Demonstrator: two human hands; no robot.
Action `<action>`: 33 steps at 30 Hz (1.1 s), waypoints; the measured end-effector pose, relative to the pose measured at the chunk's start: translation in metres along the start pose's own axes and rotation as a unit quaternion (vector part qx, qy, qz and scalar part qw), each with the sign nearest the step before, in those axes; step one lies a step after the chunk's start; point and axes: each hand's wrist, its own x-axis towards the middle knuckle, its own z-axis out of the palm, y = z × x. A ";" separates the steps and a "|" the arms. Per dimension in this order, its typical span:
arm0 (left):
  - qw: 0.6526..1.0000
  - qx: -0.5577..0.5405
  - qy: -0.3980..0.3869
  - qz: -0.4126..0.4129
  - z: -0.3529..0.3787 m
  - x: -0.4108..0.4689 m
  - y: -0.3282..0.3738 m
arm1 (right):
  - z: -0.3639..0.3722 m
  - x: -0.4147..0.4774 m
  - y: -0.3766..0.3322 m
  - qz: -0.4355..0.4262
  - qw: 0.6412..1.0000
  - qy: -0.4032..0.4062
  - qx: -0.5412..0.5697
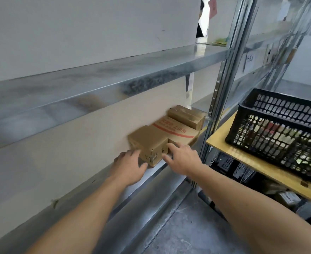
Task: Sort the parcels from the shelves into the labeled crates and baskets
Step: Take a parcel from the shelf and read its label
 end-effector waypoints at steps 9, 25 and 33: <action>0.991 -0.047 0.014 -0.127 0.039 0.070 0.039 | -0.001 0.112 0.050 -0.123 0.991 -0.048 -0.032; 0.856 -0.391 0.274 -0.198 0.064 0.070 0.053 | 0.021 0.142 0.041 -0.186 0.958 -0.061 0.208; 0.657 -0.614 0.379 -0.218 0.058 0.046 0.063 | 0.016 0.118 0.033 -0.172 0.894 -0.095 0.403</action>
